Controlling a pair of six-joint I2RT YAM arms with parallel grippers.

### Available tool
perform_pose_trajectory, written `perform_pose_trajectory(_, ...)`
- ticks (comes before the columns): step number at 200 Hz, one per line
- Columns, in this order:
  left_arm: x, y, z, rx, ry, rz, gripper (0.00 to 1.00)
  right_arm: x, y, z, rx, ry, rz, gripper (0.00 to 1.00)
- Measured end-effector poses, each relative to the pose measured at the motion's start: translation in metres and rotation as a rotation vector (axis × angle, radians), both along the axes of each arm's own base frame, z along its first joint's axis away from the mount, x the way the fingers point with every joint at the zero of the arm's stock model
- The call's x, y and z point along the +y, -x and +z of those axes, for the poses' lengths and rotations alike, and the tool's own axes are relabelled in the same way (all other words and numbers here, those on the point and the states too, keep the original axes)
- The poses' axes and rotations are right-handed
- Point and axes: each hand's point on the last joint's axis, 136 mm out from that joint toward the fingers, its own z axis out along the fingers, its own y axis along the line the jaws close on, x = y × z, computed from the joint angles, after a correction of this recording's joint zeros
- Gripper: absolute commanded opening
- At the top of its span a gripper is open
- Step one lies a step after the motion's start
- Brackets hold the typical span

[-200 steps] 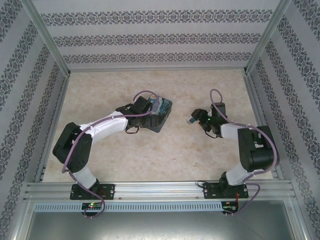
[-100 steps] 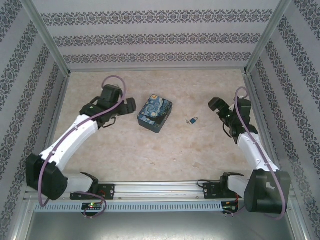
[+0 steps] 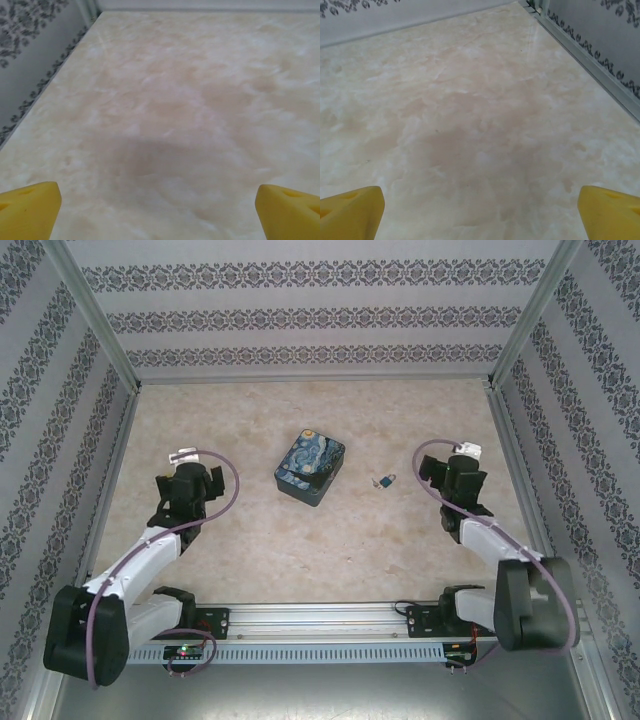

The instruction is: Unlock the padlock with the key

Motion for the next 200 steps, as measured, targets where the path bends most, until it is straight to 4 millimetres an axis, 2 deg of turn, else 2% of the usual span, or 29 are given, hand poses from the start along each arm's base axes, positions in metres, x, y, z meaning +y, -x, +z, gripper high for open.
perform_pose_trajectory(22, 0.009, -0.008, -0.013, -0.017, -0.020, 0.013, 1.00, 0.003, -0.008, -0.014, 0.007, 0.058, 0.034, 0.98)
perform_pose_trajectory(38, 0.010, -0.018, -0.024, -0.040, -0.019, 0.006, 0.99, 0.006, -0.015, -0.016, -0.018, 0.086, 0.060, 0.98)
perform_pose_trajectory(52, 0.007, -0.026, -0.041, -0.028, -0.027, -0.022, 0.99, 0.010, -0.022, -0.017, -0.066, 0.099, 0.089, 0.98)
perform_pose_trajectory(75, 0.001, -0.038, -0.064, -0.007, -0.018, -0.084, 0.99, 0.018, -0.020, -0.043, -0.027, 0.099, 0.148, 0.98)
perform_pose_trajectory(97, -0.002, -0.046, -0.080, 0.002, 0.005, -0.128, 0.99, 0.018, -0.025, -0.033, -0.072, 0.079, 0.178, 0.98)
perform_pose_trajectory(140, -0.001, -0.056, -0.070, -0.048, 0.042, -0.160, 0.99, 0.020, -0.029, -0.026, -0.100, 0.074, 0.201, 0.98)
perform_pose_trajectory(200, -0.005, -0.057, -0.069, -0.052, 0.053, -0.181, 0.99, 0.029, -0.030, -0.026, -0.101, 0.080, 0.241, 0.98)
